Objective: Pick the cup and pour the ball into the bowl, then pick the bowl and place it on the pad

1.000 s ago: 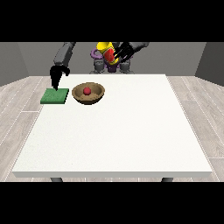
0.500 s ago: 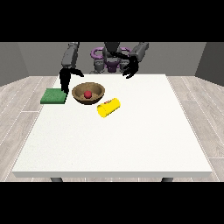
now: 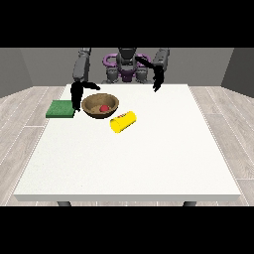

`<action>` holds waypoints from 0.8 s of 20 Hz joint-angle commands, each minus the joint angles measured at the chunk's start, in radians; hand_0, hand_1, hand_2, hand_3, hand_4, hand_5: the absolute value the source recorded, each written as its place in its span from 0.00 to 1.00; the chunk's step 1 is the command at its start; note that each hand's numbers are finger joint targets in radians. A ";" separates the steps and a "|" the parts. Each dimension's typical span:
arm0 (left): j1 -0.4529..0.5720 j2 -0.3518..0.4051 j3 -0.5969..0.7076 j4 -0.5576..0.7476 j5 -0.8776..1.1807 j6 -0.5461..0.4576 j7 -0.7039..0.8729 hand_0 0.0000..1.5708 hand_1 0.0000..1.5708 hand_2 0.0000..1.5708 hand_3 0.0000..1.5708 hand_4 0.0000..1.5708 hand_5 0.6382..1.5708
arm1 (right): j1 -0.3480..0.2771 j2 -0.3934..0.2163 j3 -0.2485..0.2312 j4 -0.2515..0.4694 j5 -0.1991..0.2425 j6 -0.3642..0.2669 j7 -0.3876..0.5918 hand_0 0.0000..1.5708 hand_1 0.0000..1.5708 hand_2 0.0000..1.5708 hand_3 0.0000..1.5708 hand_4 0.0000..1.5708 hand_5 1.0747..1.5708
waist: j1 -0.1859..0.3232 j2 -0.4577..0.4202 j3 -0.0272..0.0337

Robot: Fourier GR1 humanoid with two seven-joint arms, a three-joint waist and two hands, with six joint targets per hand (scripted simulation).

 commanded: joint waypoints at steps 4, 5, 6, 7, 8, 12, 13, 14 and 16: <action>-0.012 0.006 -0.036 -0.107 -0.016 -0.063 0.016 0.00 0.00 0.00 0.00 0.00 0.12 | -0.017 -0.028 -0.061 0.136 -0.032 0.019 -0.156 0.00 0.00 0.00 0.00 0.00 1.00 | 0.096 0.082 0.0010; 0.044 -0.009 -0.056 -0.123 -0.017 -0.056 -0.022 0.00 0.00 0.00 0.00 0.00 0.12 | 0.018 -0.031 -0.063 0.153 -0.031 0.037 -0.183 0.00 0.00 0.00 0.00 0.00 1.00 | 0.110 0.089 0.0010; -0.007 0.007 0.023 -0.050 -0.002 -0.038 -0.041 0.00 0.00 0.00 0.00 0.00 0.12 | -0.003 0.019 -0.011 0.126 -0.008 0.023 -0.162 0.00 0.00 0.00 0.00 0.00 1.00 | 0.049 0.073 0.0005; 0.011 0.026 -0.002 -0.105 0.009 -0.085 -0.022 0.00 0.00 0.00 0.00 0.00 0.12 | 0.003 0.025 -0.046 0.163 -0.025 -0.016 -0.172 0.00 0.00 0.00 0.00 0.00 1.00 | 0.097 0.084 0.0007; 0.051 0.014 -0.029 -0.140 0.003 -0.079 -0.020 0.00 0.00 0.00 0.00 0.00 0.12 | 0.009 -0.032 -0.092 0.191 -0.070 0.023 -0.103 0.00 0.00 0.00 0.00 0.00 1.00 | 0.124 0.078 0.0010; -0.003 0.023 -0.005 -0.147 -0.002 -0.060 0.001 0.00 0.00 0.00 0.00 0.00 0.12 | 0.063 -0.016 -0.106 0.206 -0.073 -0.025 -0.097 1.00 1.00 1.00 0.78 0.52 0.96 | 0.106 0.115 0.0012; 0.059 0.019 -0.008 -0.100 0.012 -0.076 -0.034 0.00 0.00 0.00 0.00 0.00 0.12 | 0.071 0.028 -0.081 0.190 -0.063 -0.067 -0.045 1.00 1.00 1.00 0.74 0.52 0.96 | 0.089 0.060 -0.0007; 0.002 0.036 0.007 -0.102 0.006 -0.080 -0.027 0.00 0.00 0.00 0.00 0.00 0.12 | 0.003 -0.008 -0.098 0.185 -0.069 -0.091 -0.036 1.00 1.00 1.00 0.69 0.52 0.95 | 0.100 0.109 -0.0001; 0.034 0.072 0.055 -0.068 0.042 -0.108 -0.074 0.00 0.00 0.00 0.00 0.00 0.11 | 0.000 -0.023 -0.092 0.168 -0.075 -0.098 0.024 1.00 1.00 1.00 0.52 0.55 0.94 | 0.077 0.068 -0.0008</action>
